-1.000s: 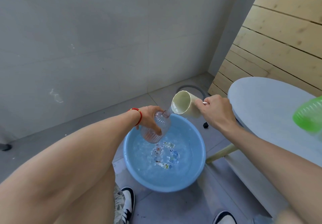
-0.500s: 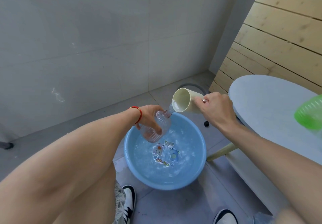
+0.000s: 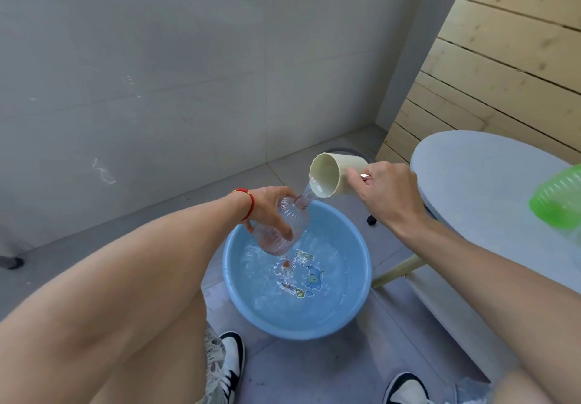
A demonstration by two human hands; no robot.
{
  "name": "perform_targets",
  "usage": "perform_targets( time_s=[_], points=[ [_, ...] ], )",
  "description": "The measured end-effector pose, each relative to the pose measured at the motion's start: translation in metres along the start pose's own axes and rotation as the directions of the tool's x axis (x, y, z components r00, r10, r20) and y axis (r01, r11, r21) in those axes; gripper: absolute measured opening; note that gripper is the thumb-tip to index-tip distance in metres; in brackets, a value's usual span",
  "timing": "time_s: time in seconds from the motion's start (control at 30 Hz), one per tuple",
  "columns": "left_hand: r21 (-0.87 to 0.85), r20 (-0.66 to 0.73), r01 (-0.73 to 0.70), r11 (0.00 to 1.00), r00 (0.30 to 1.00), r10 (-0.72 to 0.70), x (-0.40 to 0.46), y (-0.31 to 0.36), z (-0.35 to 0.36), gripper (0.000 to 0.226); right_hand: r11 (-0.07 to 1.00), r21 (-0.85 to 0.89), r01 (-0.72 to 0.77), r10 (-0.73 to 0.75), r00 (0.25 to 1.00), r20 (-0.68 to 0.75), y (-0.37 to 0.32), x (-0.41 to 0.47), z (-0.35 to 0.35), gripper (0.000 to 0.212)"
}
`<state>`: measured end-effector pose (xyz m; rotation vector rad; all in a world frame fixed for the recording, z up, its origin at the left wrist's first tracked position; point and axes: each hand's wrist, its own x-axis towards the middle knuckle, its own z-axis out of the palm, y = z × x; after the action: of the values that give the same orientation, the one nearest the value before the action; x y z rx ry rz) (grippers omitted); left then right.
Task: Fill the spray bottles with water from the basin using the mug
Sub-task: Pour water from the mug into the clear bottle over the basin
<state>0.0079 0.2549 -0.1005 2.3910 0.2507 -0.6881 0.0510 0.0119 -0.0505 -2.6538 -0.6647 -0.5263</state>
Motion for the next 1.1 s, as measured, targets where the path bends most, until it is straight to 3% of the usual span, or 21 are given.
perform_targets(
  time_s=[0.37,0.57,1.1],
  points=[
    [0.045,-0.027,-0.01,0.999,1.0,0.011,0.001,-0.002,-0.001,0.096,0.991,-0.05,0.122,-0.127,0.987,-0.102,0.001,0.001,0.005,0.051],
    [0.057,-0.018,0.0,0.998,1.0,0.001,0.002,-0.003,0.001,0.096,0.977,-0.109,0.183,-0.193,0.977,-0.089,-0.002,0.0,0.005,0.056],
    [0.09,0.008,0.015,0.996,1.0,-0.015,0.005,-0.002,0.002,0.097,0.915,-0.242,0.324,-0.369,0.913,-0.173,0.005,0.003,0.016,0.046]
  ],
)
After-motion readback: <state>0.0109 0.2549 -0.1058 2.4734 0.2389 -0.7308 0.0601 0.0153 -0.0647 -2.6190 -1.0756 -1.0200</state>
